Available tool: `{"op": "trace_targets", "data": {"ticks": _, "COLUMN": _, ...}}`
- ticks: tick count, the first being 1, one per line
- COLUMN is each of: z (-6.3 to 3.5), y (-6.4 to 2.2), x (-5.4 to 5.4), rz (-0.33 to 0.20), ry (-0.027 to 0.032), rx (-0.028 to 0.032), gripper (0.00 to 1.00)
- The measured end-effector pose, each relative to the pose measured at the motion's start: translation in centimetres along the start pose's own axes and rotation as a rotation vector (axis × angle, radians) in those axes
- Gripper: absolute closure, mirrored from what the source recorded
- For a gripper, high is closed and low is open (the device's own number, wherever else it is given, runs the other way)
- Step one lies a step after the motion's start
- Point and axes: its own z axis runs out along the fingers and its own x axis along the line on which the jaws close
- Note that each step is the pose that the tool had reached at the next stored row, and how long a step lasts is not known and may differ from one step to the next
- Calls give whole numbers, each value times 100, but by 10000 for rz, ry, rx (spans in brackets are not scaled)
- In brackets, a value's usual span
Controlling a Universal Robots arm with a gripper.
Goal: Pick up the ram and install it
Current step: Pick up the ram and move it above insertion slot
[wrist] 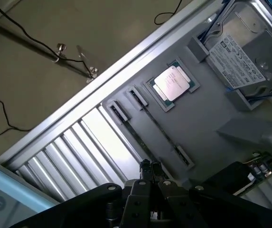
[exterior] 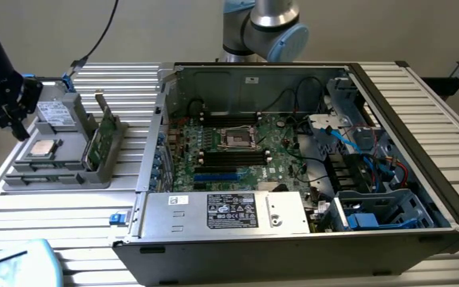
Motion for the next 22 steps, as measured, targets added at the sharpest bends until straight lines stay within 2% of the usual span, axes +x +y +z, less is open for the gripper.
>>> {"op": "trace_targets", "data": {"ticks": 5, "z": 53, "y": 1, "x": -5, "rz": -555, "ry": -24, "rx": 112, "gripper": 89}}
{"op": "trace_targets", "data": {"ticks": 12, "z": 113, "y": -1, "x": -9, "rz": -1697, "ry": 31, "rx": 191, "gripper": 89}}
{"op": "trace_targets", "data": {"ticks": 16, "z": 138, "y": 1, "x": -7, "rz": -2377, "ry": 1, "rx": 192, "gripper": 89}}
{"op": "trace_targets", "data": {"ticks": 22, "z": 177, "y": 3, "x": -7, "rz": -3482, "ry": -113, "rx": 152, "gripper": 89}}
